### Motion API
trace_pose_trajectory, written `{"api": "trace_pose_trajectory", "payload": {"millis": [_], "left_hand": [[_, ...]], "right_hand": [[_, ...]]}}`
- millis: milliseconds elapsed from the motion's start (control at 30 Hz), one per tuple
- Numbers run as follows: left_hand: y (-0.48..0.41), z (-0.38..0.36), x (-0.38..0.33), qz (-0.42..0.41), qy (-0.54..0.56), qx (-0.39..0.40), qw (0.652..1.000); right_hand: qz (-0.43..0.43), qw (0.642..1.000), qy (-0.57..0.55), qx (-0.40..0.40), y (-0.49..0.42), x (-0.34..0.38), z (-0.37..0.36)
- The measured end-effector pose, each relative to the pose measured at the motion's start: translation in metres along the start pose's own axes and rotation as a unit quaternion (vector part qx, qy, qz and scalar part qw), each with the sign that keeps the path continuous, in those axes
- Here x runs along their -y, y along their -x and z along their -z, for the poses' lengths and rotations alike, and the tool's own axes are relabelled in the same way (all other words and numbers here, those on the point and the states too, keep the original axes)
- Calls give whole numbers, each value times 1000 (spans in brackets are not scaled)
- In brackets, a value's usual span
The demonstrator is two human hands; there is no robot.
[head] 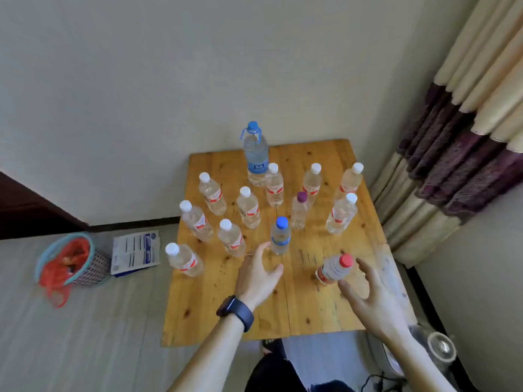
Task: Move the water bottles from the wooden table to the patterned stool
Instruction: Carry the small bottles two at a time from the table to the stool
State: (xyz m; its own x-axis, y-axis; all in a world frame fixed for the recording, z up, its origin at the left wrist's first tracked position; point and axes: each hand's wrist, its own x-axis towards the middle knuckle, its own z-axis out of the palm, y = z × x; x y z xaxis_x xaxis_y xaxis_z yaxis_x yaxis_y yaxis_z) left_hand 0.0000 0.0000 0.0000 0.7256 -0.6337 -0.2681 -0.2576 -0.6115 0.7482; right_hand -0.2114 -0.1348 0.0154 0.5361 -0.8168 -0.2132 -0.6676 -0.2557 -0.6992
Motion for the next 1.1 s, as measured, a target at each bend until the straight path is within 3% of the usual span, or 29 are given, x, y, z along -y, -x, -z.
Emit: {"api": "trace_pose_trajectory", "payload": {"millis": [200,367,733,933,1100], "left_hand": [[-71,-26,-2,63,46,53,996],[-109,-47,-1,95,68,63,991],[-109,-53,17,43,26,39,998],[-73,-47,42,52,18,70,996],[-56,-51,46,55,24,52,997]], "right_hand": [[-126,992,-18,9,-40,-18,-10],[-182,976,-70,96,-63,-41,-29],[-125,982,-35,140,-113,-43,-58],[-61,977,16,204,-128,-23,-73],[-44,978,28,203,-129,-15,-86]]}}
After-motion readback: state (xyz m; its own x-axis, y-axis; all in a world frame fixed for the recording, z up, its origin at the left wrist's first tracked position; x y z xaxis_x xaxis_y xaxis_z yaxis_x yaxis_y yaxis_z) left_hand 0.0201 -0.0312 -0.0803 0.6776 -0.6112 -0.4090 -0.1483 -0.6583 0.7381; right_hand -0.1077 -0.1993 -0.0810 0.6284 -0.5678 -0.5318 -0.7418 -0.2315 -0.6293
